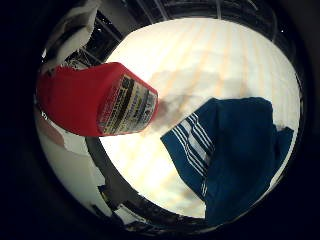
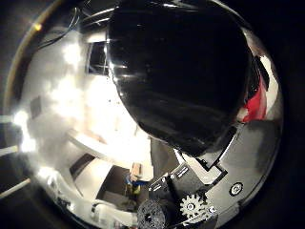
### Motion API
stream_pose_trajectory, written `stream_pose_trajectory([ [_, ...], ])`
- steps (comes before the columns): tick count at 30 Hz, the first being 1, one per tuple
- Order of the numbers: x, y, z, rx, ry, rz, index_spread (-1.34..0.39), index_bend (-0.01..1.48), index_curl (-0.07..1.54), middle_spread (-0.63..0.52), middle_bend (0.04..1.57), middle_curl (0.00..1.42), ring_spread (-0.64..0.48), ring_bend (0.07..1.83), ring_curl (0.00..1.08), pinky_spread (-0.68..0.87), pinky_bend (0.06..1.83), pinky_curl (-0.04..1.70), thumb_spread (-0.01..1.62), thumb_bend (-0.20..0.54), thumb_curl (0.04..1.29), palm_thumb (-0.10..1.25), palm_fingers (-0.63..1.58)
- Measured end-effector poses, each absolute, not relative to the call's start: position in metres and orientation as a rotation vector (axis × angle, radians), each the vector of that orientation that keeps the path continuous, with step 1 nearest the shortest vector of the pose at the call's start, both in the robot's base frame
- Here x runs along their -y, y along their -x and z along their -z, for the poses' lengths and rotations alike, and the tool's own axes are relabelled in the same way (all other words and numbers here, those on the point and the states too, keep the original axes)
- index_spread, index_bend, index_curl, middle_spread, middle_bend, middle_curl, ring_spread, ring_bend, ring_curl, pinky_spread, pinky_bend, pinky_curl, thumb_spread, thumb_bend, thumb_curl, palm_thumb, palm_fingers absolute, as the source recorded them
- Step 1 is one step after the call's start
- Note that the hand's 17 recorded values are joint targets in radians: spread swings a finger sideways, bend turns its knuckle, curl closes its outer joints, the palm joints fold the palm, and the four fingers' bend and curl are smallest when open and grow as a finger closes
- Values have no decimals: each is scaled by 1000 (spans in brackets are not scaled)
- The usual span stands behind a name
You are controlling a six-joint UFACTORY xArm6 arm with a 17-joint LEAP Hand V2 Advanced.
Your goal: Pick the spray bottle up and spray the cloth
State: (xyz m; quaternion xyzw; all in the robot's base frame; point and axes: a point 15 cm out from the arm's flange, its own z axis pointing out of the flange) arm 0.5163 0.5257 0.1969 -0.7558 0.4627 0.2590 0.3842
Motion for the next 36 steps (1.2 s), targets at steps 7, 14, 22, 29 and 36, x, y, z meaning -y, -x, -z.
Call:
stream_pose_trajectory([
  [7,-522,-517,-189,-1214,1940,-661,-268,1115,936,-133,1388,801,-208,1429,779,-139,1026,1430,292,-19,1011,1059,1116],
  [14,-520,-520,-188,-1221,1934,-648,-268,1108,935,-141,1383,800,-209,1421,777,-139,1058,1443,397,-27,989,1004,1111],
  [22,-516,-523,-181,-1219,1943,-640,-334,668,880,-149,1121,715,-210,1301,671,-252,1067,1138,553,-44,871,836,897],
  [29,-511,-509,-172,-1178,2028,-677,-326,426,772,-48,701,572,-39,944,515,-2,837,967,980,-33,659,700,54],
  [36,-506,-508,-166,-1169,2062,-668,-218,253,548,123,386,391,195,621,333,450,594,689,1054,-31,473,607,-8],
])
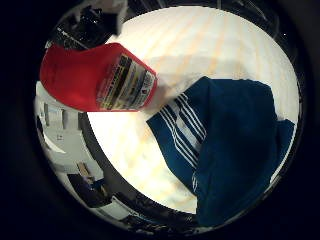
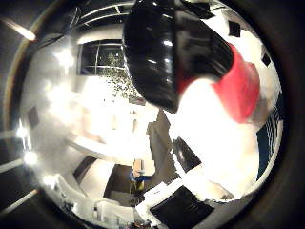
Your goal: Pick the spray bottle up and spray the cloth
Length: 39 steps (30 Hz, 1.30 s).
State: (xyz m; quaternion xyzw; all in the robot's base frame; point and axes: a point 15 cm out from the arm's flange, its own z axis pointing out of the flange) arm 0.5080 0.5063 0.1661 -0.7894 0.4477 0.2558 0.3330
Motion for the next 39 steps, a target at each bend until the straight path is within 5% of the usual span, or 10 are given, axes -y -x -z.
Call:
stream_pose_trajectory([
  [11,-503,-510,-166,-1172,2067,-662,-205,169,389,183,195,322,239,434,249,511,475,475,1047,-25,375,605,91],
  [39,-448,-541,-174,-1210,2066,-653,-187,175,326,191,183,287,241,365,244,474,475,320,1047,-23,352,607,118],
])
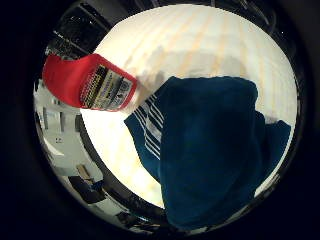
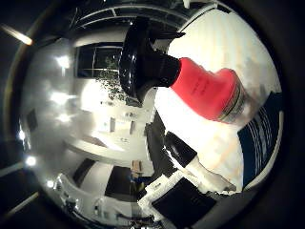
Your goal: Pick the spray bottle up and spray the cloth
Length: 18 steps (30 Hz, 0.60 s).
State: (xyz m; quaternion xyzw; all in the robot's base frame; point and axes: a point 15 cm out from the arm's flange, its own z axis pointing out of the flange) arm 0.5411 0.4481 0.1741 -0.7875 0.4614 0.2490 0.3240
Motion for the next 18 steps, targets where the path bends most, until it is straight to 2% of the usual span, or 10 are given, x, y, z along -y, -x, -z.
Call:
stream_pose_trajectory([
  [5,-410,-551,-197,-1219,2074,-643,-186,178,330,198,181,284,250,345,242,474,467,310,1057,-24,346,607,107],
  [18,-307,-495,-251,-1289,2097,-657,-181,181,338,200,179,275,258,320,244,476,439,298,1075,-23,339,584,117],
])
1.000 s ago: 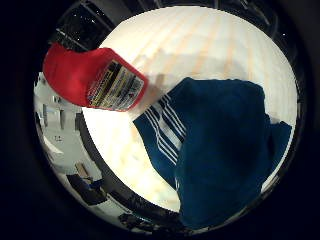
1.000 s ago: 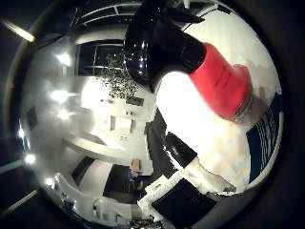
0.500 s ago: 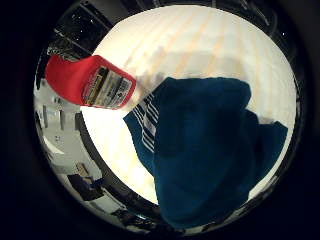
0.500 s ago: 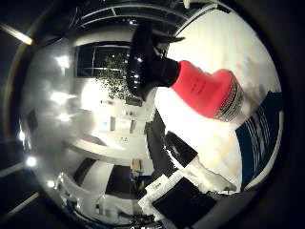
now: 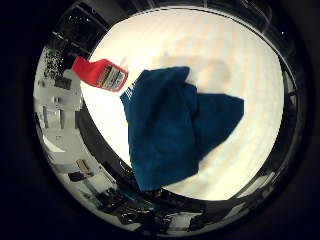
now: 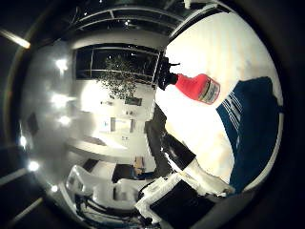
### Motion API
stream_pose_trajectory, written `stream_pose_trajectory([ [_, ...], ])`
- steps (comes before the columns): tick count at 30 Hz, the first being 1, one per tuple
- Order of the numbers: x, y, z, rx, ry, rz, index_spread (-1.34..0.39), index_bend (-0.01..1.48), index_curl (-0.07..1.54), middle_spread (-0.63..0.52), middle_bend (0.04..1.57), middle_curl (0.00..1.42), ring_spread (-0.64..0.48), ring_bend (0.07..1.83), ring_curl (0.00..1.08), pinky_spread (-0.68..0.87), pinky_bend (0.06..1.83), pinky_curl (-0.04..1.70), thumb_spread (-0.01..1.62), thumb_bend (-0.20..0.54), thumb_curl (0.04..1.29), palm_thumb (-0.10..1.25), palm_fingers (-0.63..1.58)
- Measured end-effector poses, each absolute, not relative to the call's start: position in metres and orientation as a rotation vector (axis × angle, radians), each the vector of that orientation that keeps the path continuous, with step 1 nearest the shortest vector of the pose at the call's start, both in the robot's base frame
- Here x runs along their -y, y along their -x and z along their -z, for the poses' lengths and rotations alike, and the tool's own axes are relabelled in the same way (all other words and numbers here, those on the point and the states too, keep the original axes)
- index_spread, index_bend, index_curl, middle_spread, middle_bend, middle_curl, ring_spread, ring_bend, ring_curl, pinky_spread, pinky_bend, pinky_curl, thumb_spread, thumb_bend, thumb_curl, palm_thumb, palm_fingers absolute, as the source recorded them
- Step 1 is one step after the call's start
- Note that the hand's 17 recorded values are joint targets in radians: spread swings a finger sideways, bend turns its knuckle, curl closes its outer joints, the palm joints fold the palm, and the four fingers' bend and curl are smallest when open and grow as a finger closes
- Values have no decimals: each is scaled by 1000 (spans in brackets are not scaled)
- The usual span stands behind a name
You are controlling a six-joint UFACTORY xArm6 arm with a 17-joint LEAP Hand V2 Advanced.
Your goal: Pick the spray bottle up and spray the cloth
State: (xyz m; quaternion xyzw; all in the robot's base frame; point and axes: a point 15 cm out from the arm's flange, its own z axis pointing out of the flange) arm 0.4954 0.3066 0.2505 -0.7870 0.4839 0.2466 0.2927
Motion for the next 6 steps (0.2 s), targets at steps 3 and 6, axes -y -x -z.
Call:
stream_pose_trajectory([
  [3,-282,-483,-258,-1313,2098,-632,-180,180,339,200,181,275,258,314,245,473,425,294,1075,-24,338,580,121],
  [6,-256,-470,-264,-1343,2086,-609,-180,180,340,200,179,274,258,309,245,472,418,292,1075,-23,338,580,127],
])
